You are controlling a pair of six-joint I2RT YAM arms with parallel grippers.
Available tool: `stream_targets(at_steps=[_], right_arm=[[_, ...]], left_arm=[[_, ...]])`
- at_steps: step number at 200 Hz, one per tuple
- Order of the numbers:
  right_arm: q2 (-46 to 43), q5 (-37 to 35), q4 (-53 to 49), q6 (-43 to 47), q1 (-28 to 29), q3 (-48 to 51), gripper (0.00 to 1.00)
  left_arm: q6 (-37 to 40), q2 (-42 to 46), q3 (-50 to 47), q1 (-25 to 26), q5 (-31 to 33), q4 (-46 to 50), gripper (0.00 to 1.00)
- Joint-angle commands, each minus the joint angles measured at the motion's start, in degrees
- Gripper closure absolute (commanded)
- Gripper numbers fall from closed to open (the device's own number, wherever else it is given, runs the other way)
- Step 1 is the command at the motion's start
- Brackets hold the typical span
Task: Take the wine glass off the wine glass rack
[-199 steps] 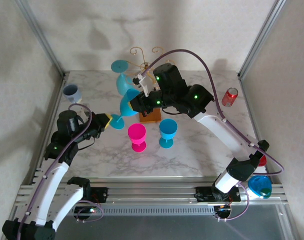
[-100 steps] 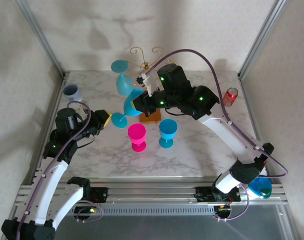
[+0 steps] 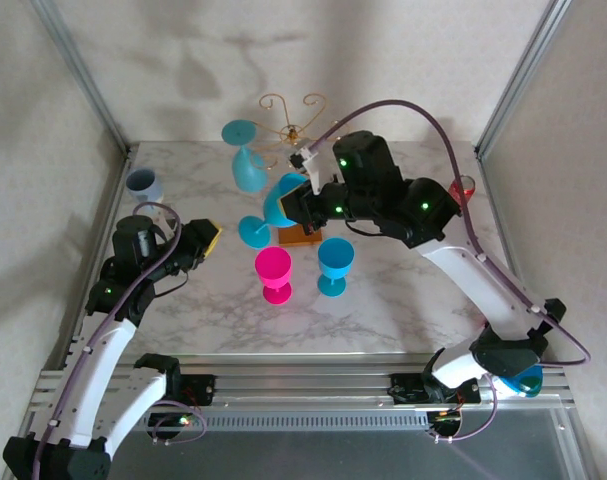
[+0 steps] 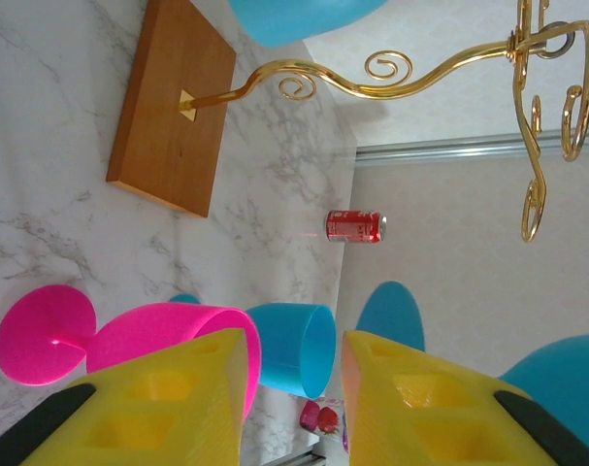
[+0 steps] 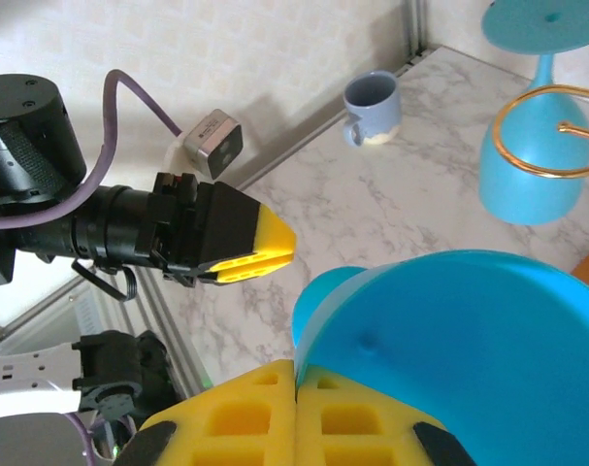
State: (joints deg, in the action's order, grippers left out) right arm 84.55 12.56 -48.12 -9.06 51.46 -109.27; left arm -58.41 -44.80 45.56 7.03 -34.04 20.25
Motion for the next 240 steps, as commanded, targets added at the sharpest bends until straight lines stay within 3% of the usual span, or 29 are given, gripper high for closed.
stream_targets(at_steps=[1, 60, 84, 140, 240], right_arm=[[-3.3, -5.0, -1.9, 1.2, -0.2, 0.8, 1.0], [-6.0, -16.3, -6.7, 2.0, -0.5, 2.2, 1.0], [-6.3, -19.4, -8.1, 1.4, -3.2, 2.6, 1.0], [-6.5, -18.8, -6.1, 0.7, -13.6, 6.0, 1.0], [1.4, -19.5, 1.4, 2.5, -20.2, 14.0, 1.0]], left_arm=[[1.0, -0.1, 1.6, -0.1, 1.2, -0.1, 0.69], [6.4, -1.7, 5.7, 0.2, 5.0, 4.4, 0.69], [7.9, -2.4, 6.4, 0.5, 5.9, 5.3, 0.69], [8.8, -3.5, 6.0, 1.0, 6.0, 4.3, 0.69], [9.8, -6.4, 6.0, 1.0, 6.0, 3.0, 0.7]])
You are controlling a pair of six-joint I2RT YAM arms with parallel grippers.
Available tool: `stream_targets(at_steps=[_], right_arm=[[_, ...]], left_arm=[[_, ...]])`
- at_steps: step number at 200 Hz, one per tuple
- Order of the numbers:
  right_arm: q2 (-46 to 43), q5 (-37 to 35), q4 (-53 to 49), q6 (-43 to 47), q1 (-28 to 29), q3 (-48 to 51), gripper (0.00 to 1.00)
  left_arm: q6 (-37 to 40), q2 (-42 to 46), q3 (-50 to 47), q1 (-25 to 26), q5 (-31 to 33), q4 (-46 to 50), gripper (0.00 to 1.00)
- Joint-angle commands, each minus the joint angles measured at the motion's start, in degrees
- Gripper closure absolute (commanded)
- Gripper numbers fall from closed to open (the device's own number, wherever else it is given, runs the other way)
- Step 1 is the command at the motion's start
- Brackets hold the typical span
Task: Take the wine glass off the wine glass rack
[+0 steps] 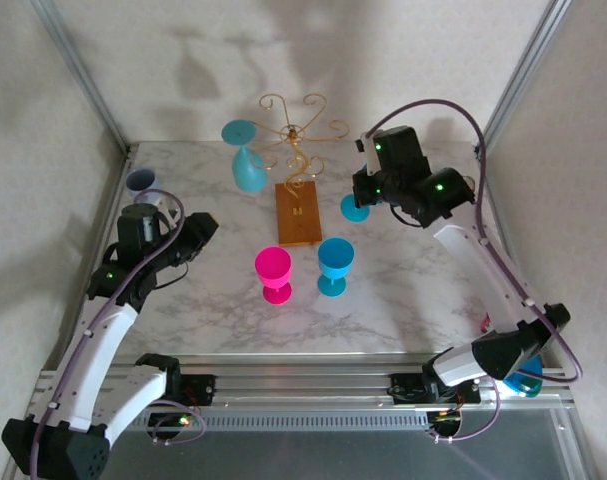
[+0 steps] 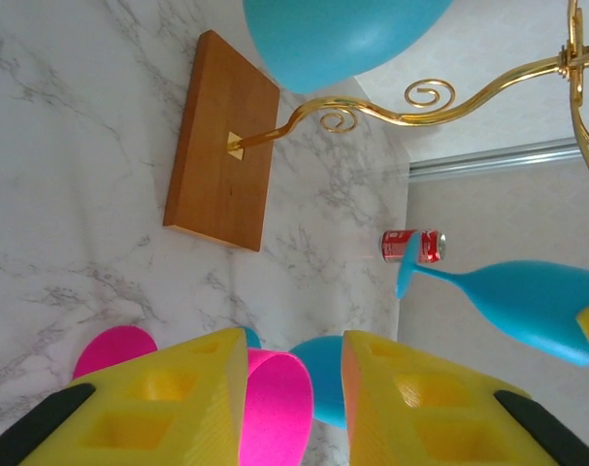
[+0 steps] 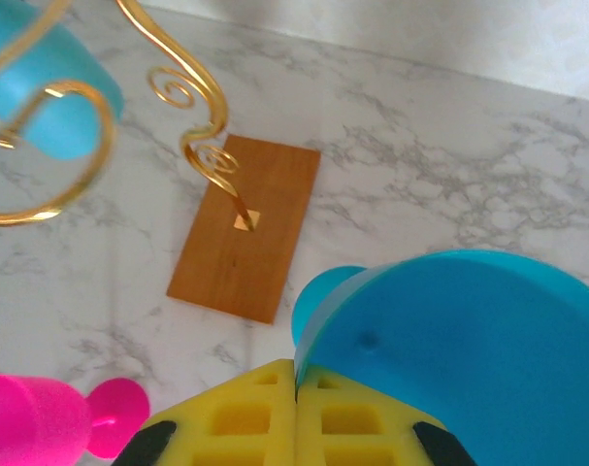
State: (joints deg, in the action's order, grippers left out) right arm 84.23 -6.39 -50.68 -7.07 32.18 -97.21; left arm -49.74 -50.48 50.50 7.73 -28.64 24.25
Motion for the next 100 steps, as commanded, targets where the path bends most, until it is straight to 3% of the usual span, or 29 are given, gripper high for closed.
stream_targets(at_steps=[1, 100], right_arm=[[1.8, -0.6, 4.0, 0.6, -1.0, 2.0, 1.0], [6.7, -0.9, 10.0, 0.0, -2.5, 8.1, 1.0]], left_arm=[[1.1, -0.7, 1.1, 0.3, 0.6, -1.0, 0.7], [0.7, -2.9, 0.1, 0.3, 0.2, -3.0, 0.7]])
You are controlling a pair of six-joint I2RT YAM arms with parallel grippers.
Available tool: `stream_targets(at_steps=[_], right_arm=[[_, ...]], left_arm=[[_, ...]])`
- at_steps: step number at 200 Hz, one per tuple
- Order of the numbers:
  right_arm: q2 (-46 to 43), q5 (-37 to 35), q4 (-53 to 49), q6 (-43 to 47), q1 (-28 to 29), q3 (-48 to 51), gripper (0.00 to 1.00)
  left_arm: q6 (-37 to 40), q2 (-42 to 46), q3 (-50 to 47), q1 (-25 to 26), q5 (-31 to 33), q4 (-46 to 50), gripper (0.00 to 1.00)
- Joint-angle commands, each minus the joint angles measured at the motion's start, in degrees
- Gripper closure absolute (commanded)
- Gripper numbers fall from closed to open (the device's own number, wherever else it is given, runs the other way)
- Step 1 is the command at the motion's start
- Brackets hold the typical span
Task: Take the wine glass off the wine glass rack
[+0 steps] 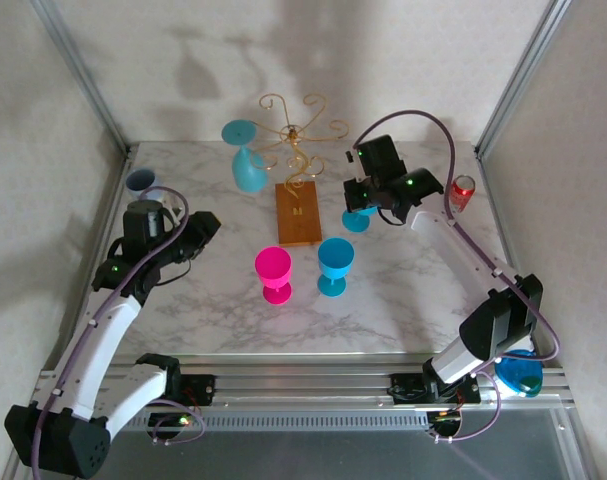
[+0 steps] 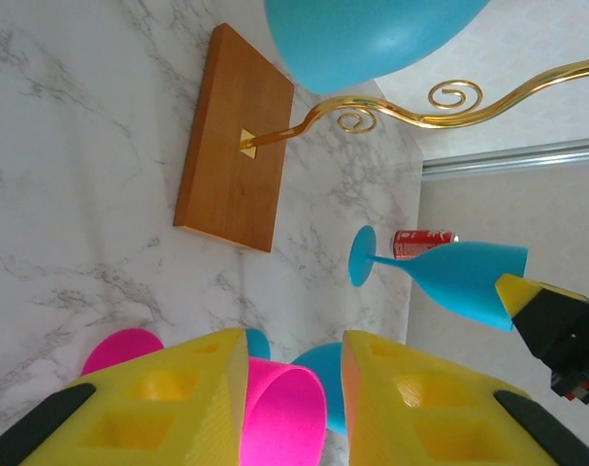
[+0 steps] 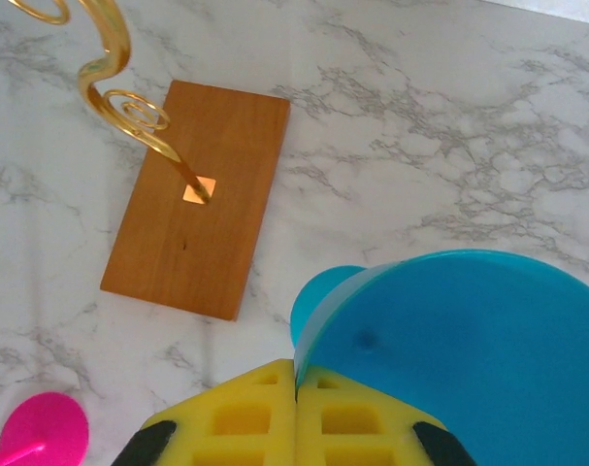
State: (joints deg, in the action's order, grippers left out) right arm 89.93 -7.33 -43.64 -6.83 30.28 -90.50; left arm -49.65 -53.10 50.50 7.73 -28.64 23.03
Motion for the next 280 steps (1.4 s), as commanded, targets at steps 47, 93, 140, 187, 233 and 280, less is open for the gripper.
stream_targets(at_steps=[47, 93, 140, 187, 233, 280], right_arm=[[2.1, 0.6, 5.6, -0.9, -0.6, 4.2, 1.0], [3.6, 0.7, 7.0, -1.3, -0.6, 5.5, 1.0], [4.3, 1.1, 7.2, -2.4, -0.4, 6.5, 1.0], [3.6, 0.6, 7.4, -3.2, 1.2, 8.5, 1.0], [4.3, -0.4, 7.3, -3.3, 2.7, 9.0, 1.0], [4.7, -0.3, 7.1, -3.3, 3.1, 8.7, 1.0]], left_arm=[[0.6, -0.8, -0.1, 0.3, 0.1, -2.0, 0.7], [0.6, -0.6, -0.6, 0.3, 0.2, -2.1, 0.7], [0.7, -0.5, -0.5, 0.3, 0.3, -1.7, 0.7], [0.6, -0.4, -0.7, 0.3, 0.3, -1.8, 0.7], [0.5, -0.1, -0.9, 0.3, 0.1, -1.8, 0.7], [0.5, 0.2, -1.0, 0.3, 0.0, -1.7, 0.7]])
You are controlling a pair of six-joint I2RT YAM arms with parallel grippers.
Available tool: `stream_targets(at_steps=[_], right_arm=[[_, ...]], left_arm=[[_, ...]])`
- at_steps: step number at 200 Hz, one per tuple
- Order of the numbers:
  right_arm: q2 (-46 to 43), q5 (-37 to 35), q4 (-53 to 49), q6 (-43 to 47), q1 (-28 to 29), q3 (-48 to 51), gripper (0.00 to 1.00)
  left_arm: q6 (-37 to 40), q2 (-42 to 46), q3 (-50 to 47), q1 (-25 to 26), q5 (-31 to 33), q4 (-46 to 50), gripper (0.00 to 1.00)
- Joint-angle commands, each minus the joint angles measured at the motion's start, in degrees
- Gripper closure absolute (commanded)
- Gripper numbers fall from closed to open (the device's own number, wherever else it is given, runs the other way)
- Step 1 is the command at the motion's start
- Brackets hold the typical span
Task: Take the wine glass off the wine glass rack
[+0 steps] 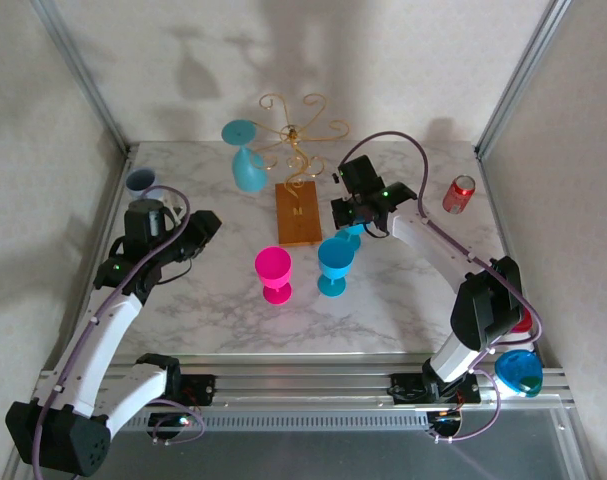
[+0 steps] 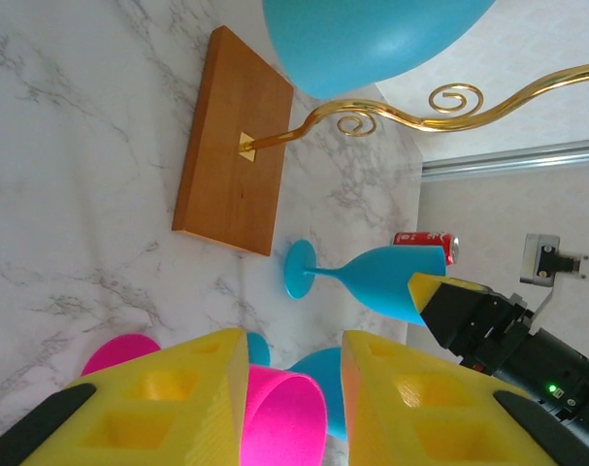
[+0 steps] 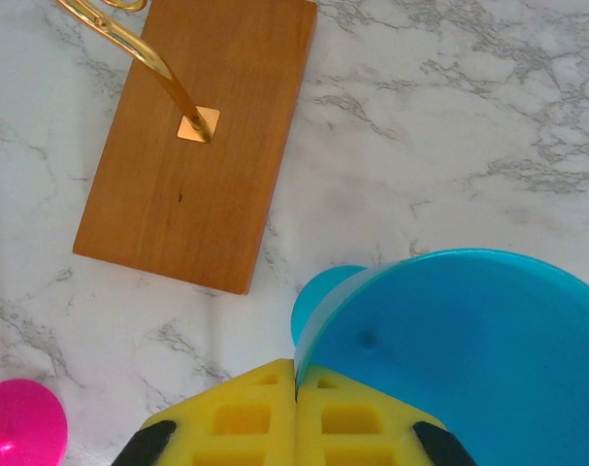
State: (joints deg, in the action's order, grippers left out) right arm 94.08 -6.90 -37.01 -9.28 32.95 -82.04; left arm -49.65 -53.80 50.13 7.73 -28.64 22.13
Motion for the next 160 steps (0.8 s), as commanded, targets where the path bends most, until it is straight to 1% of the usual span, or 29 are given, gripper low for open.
stream_targets(at_steps=[1, 87, 110, 160], right_arm=[[0.6, -0.8, 0.5, -0.9, 0.5, 0.2, 1.0], [1.1, -1.3, 0.8, -0.8, 0.8, 0.1, 0.87], [1.1, -1.2, 0.8, -0.8, 0.7, -0.1, 0.79], [-0.2, -1.0, 0.8, -1.0, 0.8, -0.4, 0.74]], left_arm=[[0.5, 0.8, -0.6, 0.3, 0.1, -0.8, 0.7], [0.4, 0.8, -0.6, 0.2, 0.3, -0.9, 0.7], [0.5, 0.6, -0.6, 0.3, 0.2, -0.9, 0.7], [0.4, 0.5, -0.5, 0.2, 0.2, -1.2, 0.7]])
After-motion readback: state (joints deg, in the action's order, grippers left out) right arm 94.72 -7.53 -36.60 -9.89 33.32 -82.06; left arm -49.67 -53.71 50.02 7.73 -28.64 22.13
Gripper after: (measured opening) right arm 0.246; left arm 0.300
